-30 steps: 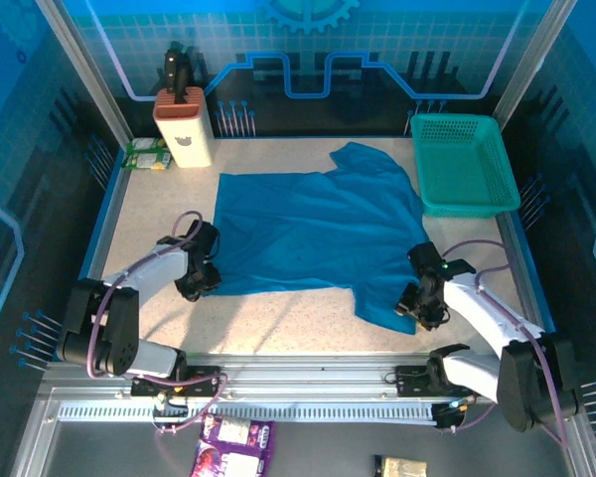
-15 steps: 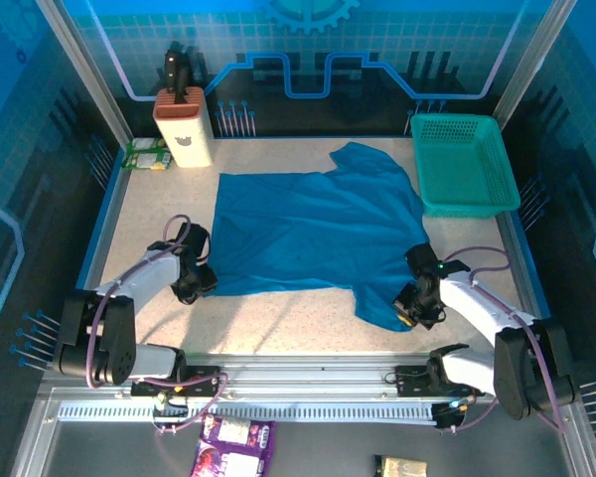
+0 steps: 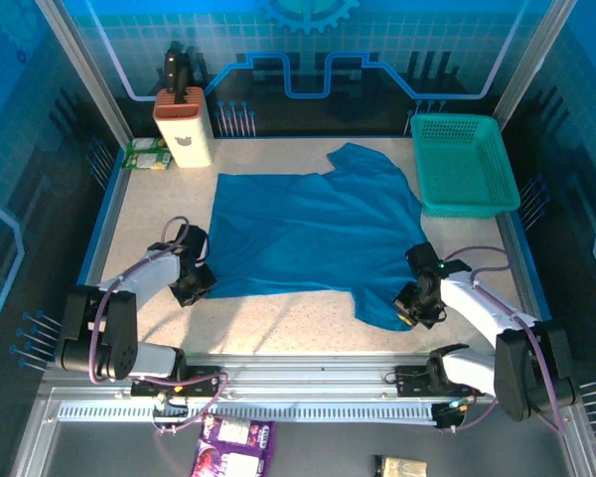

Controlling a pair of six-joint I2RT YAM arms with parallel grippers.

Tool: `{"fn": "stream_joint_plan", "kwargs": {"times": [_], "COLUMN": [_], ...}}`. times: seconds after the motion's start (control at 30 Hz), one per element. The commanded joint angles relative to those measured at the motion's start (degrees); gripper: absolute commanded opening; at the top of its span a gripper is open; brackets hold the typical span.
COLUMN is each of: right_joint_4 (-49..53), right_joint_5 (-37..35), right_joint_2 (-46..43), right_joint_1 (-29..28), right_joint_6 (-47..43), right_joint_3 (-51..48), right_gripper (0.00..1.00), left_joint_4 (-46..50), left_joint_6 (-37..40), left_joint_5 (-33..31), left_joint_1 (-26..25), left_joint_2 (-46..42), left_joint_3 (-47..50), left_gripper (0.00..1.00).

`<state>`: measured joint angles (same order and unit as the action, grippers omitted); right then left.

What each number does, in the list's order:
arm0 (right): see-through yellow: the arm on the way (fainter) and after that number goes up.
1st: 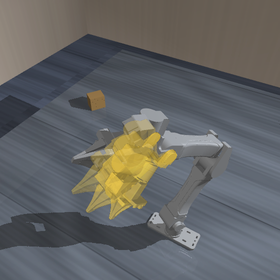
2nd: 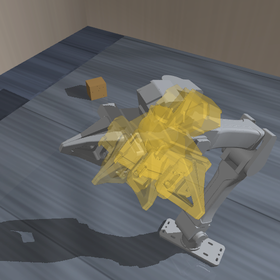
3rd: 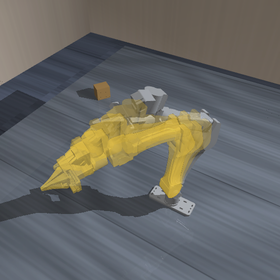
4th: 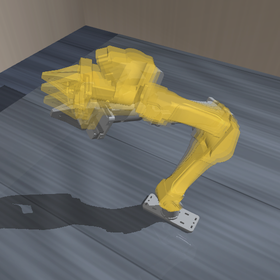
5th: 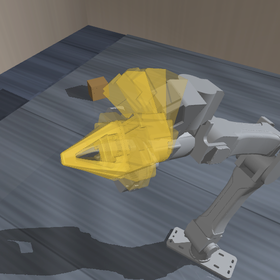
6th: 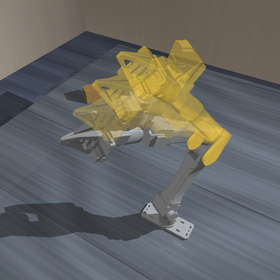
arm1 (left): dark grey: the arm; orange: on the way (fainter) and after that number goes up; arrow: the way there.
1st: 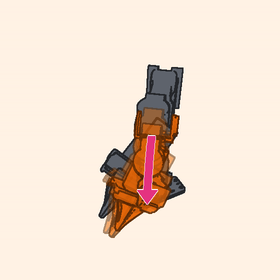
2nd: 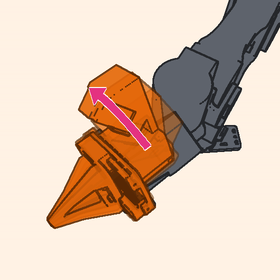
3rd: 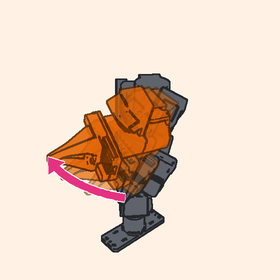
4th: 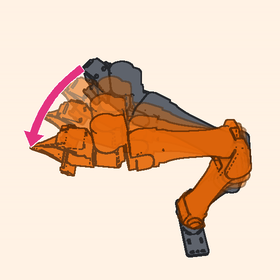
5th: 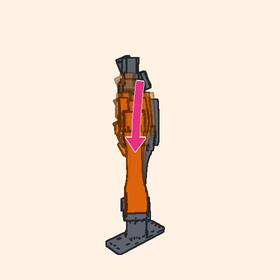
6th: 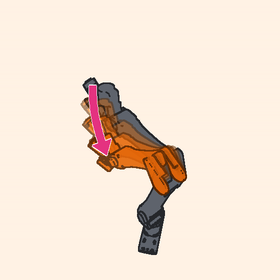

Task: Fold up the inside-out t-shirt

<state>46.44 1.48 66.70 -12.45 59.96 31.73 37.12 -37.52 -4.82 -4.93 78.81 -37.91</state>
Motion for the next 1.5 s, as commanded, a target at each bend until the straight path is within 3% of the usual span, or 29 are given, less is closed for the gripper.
{"fn": "stream_joint_plan", "kwargs": {"times": [0.0,0.17,0.27,0.47,0.6,0.77,0.93,1.27,1.37,1.47], "right_joint_4": [3.35,6.39,10.01,15.96,17.19,14.52,10.87,-5.02,-9.56,-12.24], "right_joint_5": [-1.64,-3.38,-3.86,-7.55,-10.67,-12.18,-13.27,-9.32,-8.61,-7.13], "right_joint_2": [-4.03,-13.22,-15.34,-11.17,-6.13,-2.53,0.71,8.53,12.21,17.28], "right_joint_1": [1.26,5.61,9.67,13.93,13.99,13.94,13.94,14.21,14.35,14.53], "right_joint_6": [-2.83,-10.69,-16.35,-27.48,-31.66,-33.39,-33.99,-32.66,-31.43,-29.9], "right_joint_3": [4.45,15.35,28.08,62.28,85.79,103.08,103.69,84.42,83.7,89.01], "right_gripper": [0.0,0.0,0.0,0.0,0.0,0.0,0.0,0.0,0.0,0.0], "left_joint_4": [0.69,7.0,10.51,13.03,14.38,17.5,17.77,7.77,3.85,3.0], "left_joint_6": [0.62,3.46,5.59,8.63,10.35,12.07,12.56,9.85,6.78,3.93], "left_joint_5": [1.58,5.04,7.18,10.65,8.88,5.4,5.24,15.85,18.06,19.78], "left_joint_1": [1.35,5.61,8.05,9.76,9.94,9.94,9.94,10.84,11.71,12.54], "left_joint_2": [-4.27,-13.73,-16.43,-15.39,-13.13,-9.36,-4.63,10.0,14.84,20.04], "left_joint_3": [-1.41,-13.3,-25.68,-51.95,-69.59,-87.59,-90.64,-75.1,-79.16,-89.58], "left_gripper": [0.0,0.0,0.0,0.0,0.0,0.0,0.0,0.0,0.0,0.0]}}
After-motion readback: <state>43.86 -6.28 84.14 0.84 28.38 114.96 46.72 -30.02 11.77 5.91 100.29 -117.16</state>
